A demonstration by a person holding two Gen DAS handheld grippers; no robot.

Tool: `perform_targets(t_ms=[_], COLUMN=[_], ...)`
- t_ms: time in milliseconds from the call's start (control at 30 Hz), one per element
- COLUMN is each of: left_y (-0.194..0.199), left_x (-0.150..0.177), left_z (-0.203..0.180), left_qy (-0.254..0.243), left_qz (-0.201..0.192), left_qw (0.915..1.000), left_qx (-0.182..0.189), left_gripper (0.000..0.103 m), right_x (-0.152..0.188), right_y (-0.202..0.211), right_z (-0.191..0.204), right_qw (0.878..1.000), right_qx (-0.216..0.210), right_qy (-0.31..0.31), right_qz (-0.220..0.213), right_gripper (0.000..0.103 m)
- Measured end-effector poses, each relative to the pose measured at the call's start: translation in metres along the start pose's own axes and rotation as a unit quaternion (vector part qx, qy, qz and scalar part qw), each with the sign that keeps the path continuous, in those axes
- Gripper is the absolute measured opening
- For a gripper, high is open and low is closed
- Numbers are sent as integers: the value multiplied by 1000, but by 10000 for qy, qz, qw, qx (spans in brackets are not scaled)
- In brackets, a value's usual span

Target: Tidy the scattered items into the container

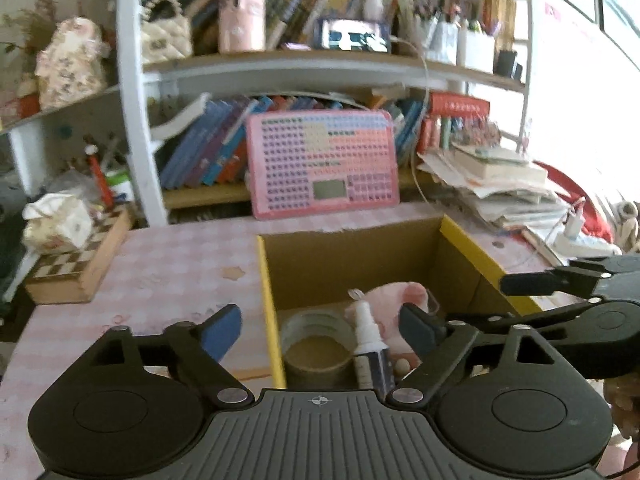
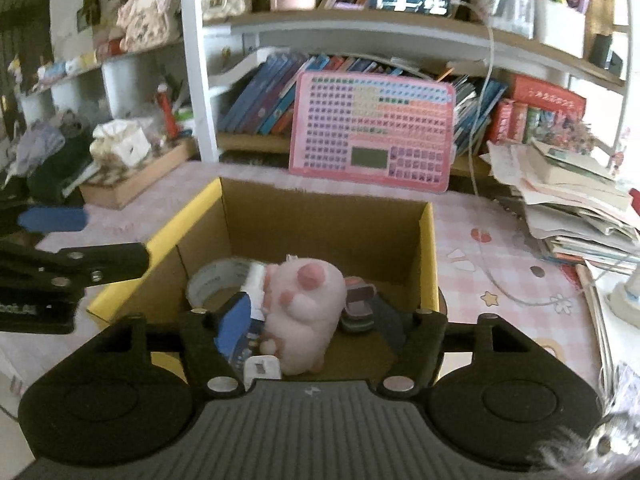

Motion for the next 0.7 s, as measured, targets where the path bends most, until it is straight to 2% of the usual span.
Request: perform_targets(t_ms=[133,267,567,700], left_y=[20,34,63,75], left_x=[17,41,100,122], left_z=[11,22,47,58], left_qy=[126,264,407,553], left_qz=[-139,-63,199,339], left_qw=[9997,9993,9974,9954], left_qx=[-128,-258,-556,-702], left_gripper=[96,97,101,102], right_x=[10,27,72,91], right_y=[17,30,45,54], right_z=[12,31,80,101], right_qw=[9997,9993,9991,9992], right_qx=[93,156,190,232], right_qy=[-151,-301,-380,-311], right_qz=[-147,-156,73,122], right_gripper=[75,84,87,92])
Point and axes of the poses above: each gripper's, at about its wrist camera, not at the fingertips, and y roughly against the way its jaws point, z to its left, x to its underside, the point moved 3 cm from there along -y, roughly the way its jaws point, and after that the axes turned 15 degrees about z, right-handed, at the moved point
